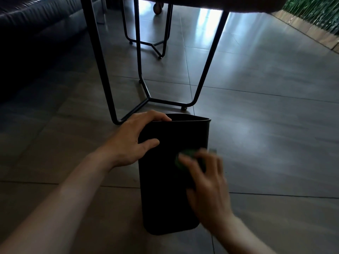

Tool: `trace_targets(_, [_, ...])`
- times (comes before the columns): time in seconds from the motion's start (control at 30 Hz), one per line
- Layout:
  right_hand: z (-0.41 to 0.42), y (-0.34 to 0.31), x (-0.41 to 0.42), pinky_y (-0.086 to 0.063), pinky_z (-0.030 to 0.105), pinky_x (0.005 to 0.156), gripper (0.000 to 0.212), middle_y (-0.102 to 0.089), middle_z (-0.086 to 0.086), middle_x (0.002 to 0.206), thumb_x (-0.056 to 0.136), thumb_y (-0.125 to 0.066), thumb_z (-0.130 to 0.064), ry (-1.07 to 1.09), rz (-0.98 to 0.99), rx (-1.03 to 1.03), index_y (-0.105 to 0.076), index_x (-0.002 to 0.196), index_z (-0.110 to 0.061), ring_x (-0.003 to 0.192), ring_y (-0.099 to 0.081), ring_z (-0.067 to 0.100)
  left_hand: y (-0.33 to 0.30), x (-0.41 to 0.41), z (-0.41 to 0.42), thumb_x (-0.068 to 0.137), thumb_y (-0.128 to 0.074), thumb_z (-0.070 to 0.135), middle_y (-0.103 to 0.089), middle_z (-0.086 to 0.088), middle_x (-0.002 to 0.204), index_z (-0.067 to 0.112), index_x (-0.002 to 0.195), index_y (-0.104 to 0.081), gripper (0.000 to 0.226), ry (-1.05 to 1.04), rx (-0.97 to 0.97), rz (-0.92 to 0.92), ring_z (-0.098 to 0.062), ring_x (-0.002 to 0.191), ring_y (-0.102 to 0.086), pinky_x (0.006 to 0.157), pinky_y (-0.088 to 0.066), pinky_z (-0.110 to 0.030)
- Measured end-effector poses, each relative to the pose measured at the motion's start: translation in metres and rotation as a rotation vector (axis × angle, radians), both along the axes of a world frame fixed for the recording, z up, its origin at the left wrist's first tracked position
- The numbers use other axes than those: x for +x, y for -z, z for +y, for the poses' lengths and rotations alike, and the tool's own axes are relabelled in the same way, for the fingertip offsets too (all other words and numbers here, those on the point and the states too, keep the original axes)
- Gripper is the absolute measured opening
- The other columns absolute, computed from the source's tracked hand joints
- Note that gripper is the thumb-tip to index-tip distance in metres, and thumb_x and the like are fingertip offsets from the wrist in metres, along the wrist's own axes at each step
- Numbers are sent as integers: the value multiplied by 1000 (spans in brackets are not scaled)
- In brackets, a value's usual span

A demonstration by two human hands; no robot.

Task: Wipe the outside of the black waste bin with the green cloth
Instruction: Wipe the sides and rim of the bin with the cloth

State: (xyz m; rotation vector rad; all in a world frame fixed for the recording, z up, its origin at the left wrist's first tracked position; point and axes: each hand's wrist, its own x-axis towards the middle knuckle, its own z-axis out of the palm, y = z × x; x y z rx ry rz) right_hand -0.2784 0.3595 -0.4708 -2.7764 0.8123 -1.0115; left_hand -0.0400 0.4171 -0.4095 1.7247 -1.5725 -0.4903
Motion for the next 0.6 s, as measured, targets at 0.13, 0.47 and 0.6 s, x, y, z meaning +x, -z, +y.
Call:
trace_targets(0.13, [-29, -33, 43, -54, 41, 79, 46, -41, 12, 126, 82, -59, -17, 105, -156, -13, -64, 127, -11, 116, -43, 37, -1, 0, 1, 87, -71, 13, -53, 33, 123, 47, 126, -53, 55, -1, -7, -6, 6, 125, -44, 100, -37, -20])
trace_targets(0.47, [17, 11, -11, -59, 44, 77, 50, -45, 10, 124, 74, -56, -14, -9, 36, 43, -66, 122, -17, 112, -47, 36, 1, -2, -2, 86, -72, 14, -53, 32, 124, 48, 126, -52, 56, 5, -14, -16, 7, 125, -43, 98, -36, -19])
trace_targets(0.6, [-28, -48, 39, -49, 37, 83, 43, -41, 10, 126, 83, -63, -16, 111, -216, 8, -66, 125, -12, 115, -43, 35, 0, -5, 1, 86, -72, 15, -55, 30, 126, 45, 128, -53, 55, 31, -35, -34, 7, 126, -44, 99, -34, -13])
